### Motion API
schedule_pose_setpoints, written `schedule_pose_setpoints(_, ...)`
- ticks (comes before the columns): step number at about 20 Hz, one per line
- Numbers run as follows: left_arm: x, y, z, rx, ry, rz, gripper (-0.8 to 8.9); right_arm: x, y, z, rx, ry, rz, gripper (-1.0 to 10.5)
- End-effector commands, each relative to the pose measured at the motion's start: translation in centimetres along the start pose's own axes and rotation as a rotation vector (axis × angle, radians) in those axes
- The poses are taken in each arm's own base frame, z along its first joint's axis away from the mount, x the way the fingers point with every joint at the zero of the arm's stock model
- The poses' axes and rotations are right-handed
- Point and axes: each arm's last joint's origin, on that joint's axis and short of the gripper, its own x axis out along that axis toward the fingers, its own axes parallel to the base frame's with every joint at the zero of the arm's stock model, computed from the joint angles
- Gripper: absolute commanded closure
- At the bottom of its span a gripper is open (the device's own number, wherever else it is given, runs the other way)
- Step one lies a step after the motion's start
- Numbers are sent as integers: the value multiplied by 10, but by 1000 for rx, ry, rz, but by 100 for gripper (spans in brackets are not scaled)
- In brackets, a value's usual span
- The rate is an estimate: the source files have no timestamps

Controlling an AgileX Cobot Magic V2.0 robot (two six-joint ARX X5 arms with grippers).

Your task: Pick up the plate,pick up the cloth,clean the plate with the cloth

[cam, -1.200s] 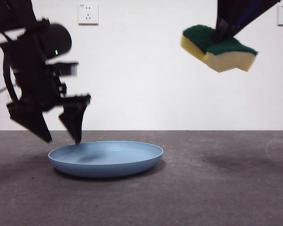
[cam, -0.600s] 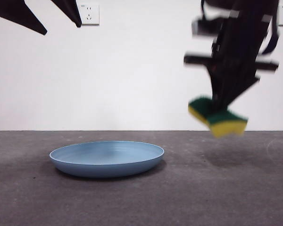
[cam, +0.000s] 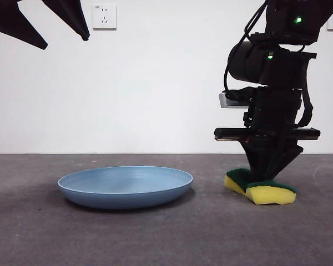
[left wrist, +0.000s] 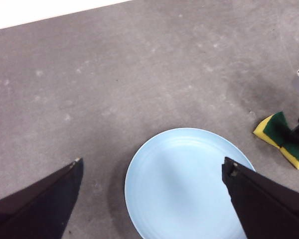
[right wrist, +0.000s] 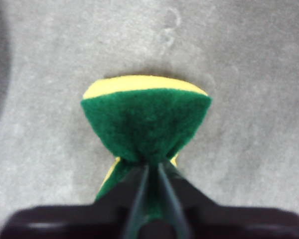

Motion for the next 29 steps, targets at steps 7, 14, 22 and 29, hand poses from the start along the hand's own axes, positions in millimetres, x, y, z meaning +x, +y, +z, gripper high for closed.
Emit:
schedule_pose_setpoints(7, 0, 0, -1, 3, -1, -1, 347, 0, -2, -8, -1, 25, 0, 653)
schedule_pose_setpoints(14, 0, 0, -3, 4, 17, -1, 352, -50, -5, -6, 6, -111, 12, 655)
schedule_pose_setpoints(22, 0, 0, -7, 14, 59, 1, 845, -82, 1, -7, -19, -211, 125, 954)
schedule_pose_setpoints(29, -9, 1, -11, 8, -72, 9, 822, -155, 8, -22, -80, -540, 179, 956)
